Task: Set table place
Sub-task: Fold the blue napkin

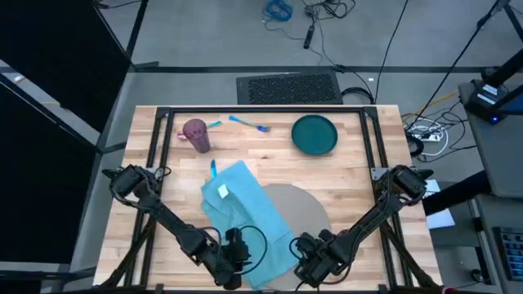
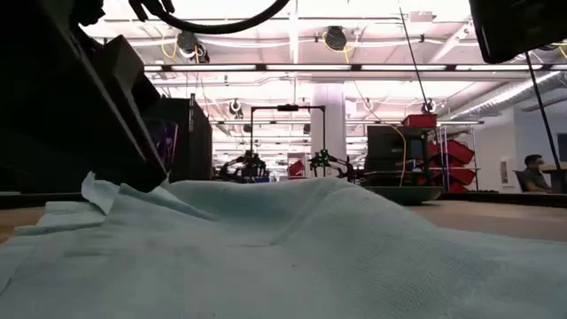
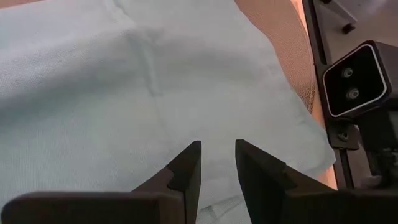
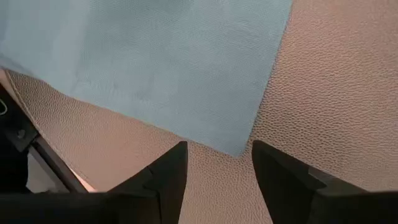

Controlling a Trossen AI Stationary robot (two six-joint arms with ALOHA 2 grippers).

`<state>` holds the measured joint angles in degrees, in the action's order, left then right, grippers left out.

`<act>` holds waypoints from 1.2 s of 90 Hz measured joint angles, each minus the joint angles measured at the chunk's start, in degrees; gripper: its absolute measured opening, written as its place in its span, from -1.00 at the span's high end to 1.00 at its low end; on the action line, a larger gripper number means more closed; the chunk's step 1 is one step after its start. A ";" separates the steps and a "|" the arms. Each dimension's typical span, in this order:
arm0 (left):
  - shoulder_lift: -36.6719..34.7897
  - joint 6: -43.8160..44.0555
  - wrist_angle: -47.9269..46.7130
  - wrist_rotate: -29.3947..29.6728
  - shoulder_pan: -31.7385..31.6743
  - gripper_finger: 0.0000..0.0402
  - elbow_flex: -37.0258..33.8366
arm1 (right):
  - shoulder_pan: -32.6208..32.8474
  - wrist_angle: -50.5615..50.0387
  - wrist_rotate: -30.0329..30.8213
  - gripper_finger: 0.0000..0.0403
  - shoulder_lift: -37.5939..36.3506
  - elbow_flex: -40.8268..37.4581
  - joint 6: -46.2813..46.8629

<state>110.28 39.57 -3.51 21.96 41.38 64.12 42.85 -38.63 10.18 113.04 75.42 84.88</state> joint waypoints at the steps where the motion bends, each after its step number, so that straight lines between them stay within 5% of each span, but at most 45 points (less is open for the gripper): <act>1: 0.00 0.00 0.00 0.00 0.02 0.58 0.01 | 0.00 0.05 -0.10 0.17 0.22 0.00 0.00; 28: 0.00 0.00 -0.08 0.00 0.34 0.58 0.02 | -0.15 0.63 -0.82 0.27 0.97 -0.04 0.17; 64: 0.00 -0.07 -0.08 0.00 0.34 0.58 0.02 | -0.15 -1.83 -0.40 0.96 0.97 -0.04 -0.06; 108: 0.00 -1.61 3.12 0.39 -0.50 0.58 0.02 | -3.25 -6.83 4.47 1.00 -4.13 -0.05 -5.76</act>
<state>110.28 37.96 -0.39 22.35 40.88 64.14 39.60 -45.46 14.65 108.91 75.37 79.12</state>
